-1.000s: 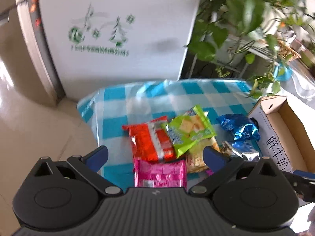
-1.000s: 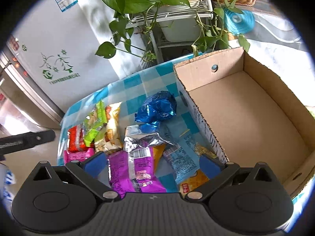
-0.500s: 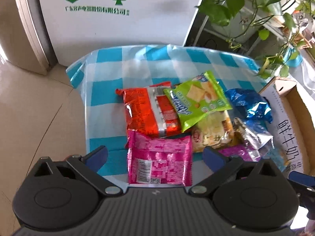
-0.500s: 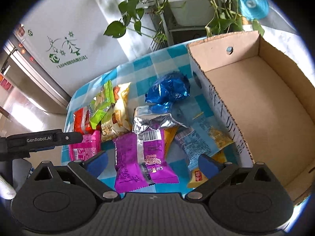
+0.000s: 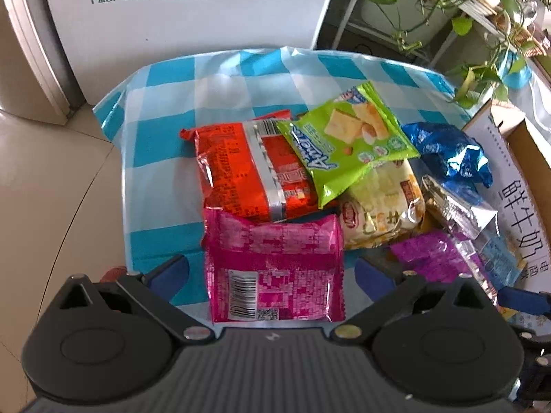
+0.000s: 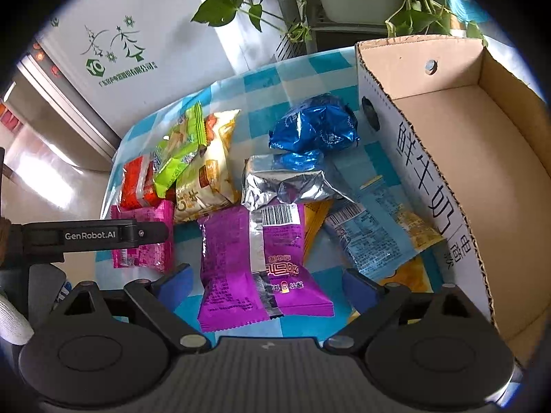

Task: Organize snacks
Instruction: 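Lower left gripper onto the pink bag and close while right gripper nears the purple bag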

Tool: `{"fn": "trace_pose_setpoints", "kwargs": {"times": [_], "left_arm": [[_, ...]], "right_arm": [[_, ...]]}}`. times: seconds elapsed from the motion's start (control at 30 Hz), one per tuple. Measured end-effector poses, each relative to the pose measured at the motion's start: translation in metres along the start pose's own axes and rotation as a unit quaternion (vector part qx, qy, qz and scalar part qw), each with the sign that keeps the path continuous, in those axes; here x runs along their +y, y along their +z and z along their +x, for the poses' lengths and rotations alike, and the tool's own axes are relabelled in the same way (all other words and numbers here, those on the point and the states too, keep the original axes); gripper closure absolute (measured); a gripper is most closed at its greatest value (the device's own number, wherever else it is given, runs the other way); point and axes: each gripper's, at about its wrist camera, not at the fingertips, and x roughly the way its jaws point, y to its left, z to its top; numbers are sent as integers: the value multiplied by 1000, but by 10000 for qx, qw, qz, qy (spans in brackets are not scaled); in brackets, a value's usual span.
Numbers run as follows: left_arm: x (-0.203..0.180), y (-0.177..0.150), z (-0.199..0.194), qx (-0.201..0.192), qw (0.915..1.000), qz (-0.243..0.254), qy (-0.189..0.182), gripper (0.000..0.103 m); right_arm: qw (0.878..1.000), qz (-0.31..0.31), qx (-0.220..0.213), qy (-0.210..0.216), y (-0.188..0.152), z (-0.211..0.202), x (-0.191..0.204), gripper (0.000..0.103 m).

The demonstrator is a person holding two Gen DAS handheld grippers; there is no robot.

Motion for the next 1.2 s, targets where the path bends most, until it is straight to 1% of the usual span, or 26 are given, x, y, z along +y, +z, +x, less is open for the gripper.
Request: {"fn": "trace_pose_setpoints", "kwargs": {"times": [0.1, 0.3, 0.4, 0.47, 0.6, 0.7, 0.9, 1.07, 1.2], "left_arm": [[-3, -2, 7, 19, 9999, 120, 67, 1], [-9, -3, 13, -172, 9986, 387, 329, 1], [-13, -6, 16, -235, 9966, 601, 514, 0], [-11, -6, 16, -267, 9971, 533, 482, 0], [-10, -8, 16, -314, 9968, 549, 496, 0], [-10, -8, 16, -332, 9968, 540, 491, 0], [-8, -9, 13, -202, 9967, 638, 463, 0], [1, -10, 8, -189, 9981, 372, 449, 1], [4, -14, 4, -147, 9985, 277, 439, 1]], "right_arm": [[10000, 19, 71, -2, 0, 4, 0, 6], [9998, -69, 140, -88, 0, 15, 5, 6], [9997, -83, 191, -128, 0, 20, 8, 6], [9996, -88, 224, -157, 0, 24, 9, 6], [9992, -153, 299, -231, -1, 31, 12, 6], [9990, -154, 333, -239, -1, 35, 14, 10], [9989, -170, 358, -233, -2, 38, 15, 12], [9990, -163, 351, -219, -2, 39, 14, 13], [9991, -131, 354, -205, -2, 39, 13, 14]]}}
